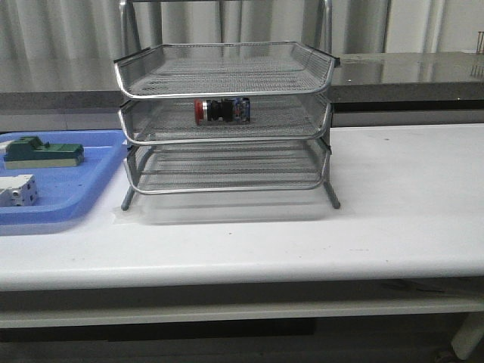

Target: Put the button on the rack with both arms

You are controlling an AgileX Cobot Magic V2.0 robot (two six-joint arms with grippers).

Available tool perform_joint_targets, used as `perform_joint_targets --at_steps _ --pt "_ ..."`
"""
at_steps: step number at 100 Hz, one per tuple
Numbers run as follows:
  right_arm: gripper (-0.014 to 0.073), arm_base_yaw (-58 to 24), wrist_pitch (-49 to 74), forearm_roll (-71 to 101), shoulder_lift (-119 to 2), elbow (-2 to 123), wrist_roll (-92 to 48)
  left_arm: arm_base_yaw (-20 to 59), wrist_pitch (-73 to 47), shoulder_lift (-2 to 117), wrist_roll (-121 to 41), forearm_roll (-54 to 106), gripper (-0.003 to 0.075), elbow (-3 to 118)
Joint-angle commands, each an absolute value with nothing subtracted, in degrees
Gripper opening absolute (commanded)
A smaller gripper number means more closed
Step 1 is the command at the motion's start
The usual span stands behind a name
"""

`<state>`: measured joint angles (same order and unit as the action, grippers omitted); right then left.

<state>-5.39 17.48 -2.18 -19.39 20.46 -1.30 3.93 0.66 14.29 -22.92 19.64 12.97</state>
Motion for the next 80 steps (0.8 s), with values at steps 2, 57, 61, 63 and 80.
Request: perform_joint_targets --at_steps 2,57,61,63,80 --pt "-0.0057 -8.4 9.4 -4.6 -19.6 19.6 -1.4 3.8 5.0 14.7 -22.3 20.2 -0.002 14.4" --pt "-0.0057 -9.7 -3.6 1.4 -6.2 3.1 3.2 3.8 5.0 14.7 -22.3 20.2 -0.002 14.4" --pt "-0.0057 -9.3 -3.9 1.4 -4.6 2.3 4.3 3.8 5.0 14.7 -22.3 20.2 -0.002 14.4" --pt "-0.0057 -9.1 -4.0 1.4 -3.8 1.9 5.0 3.8 5.0 14.7 -22.3 20.2 -0.002 14.4" --pt "-0.0057 -6.9 -4.1 1.4 1.8 -0.6 8.7 3.8 5.0 14.7 -22.3 20.2 -0.002 14.4"
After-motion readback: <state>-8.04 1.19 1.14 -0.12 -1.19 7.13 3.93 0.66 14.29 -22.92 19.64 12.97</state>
